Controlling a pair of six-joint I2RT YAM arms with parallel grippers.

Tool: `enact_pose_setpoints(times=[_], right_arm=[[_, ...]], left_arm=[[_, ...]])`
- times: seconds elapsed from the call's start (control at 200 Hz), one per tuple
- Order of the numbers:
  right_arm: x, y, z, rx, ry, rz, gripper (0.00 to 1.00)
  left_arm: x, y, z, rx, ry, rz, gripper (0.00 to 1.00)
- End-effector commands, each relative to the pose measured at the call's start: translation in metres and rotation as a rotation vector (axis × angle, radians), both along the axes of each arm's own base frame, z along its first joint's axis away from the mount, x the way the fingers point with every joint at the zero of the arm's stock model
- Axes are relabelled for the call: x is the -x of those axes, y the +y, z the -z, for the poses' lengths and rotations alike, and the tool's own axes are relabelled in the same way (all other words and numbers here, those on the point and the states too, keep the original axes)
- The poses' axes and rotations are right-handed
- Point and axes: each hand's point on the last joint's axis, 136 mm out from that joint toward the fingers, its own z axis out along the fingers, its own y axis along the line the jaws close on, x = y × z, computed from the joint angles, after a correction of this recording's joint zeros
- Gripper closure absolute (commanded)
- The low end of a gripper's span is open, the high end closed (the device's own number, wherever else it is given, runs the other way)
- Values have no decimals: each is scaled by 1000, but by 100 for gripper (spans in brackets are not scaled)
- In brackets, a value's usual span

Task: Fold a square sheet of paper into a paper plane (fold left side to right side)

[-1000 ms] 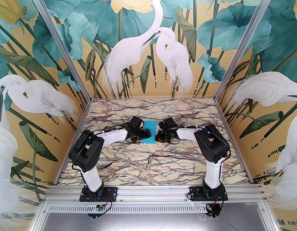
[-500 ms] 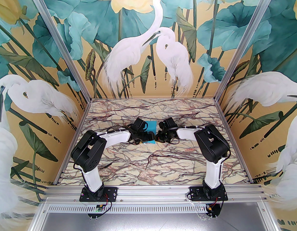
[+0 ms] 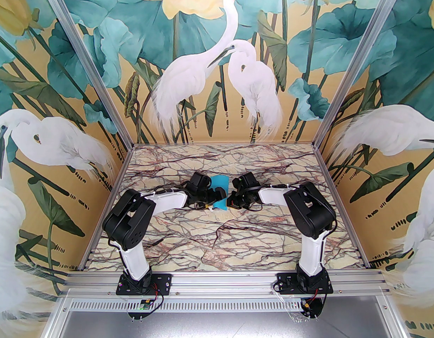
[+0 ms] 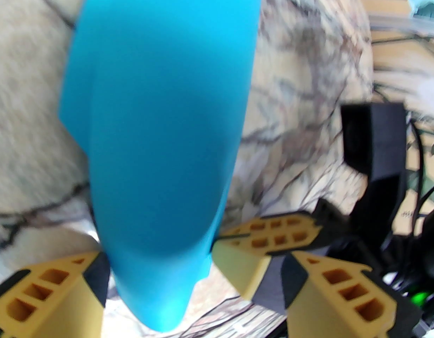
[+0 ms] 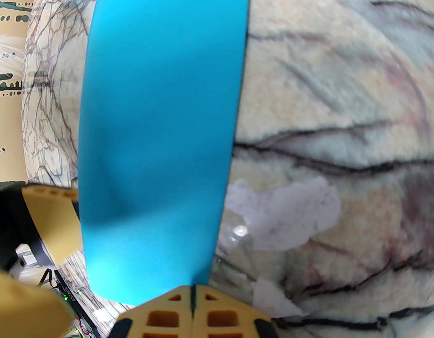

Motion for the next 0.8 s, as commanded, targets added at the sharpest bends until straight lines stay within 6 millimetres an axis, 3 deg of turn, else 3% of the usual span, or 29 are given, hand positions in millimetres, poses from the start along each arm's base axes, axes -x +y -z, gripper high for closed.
enact_pose_setpoints(times=[0.0, 0.49, 0.795], right_arm=[[17, -16, 32, 95, 83, 29, 100], [19, -16, 37, 96, 100, 27, 100], [18, -16, 37, 99, 102, 29, 100]], left_arm=[[-8, -13, -9, 75, -25, 14, 14], [-41, -13, -12, 66, -103, 32, 13], [-39, -18, -17, 109, -137, 92, 14]])
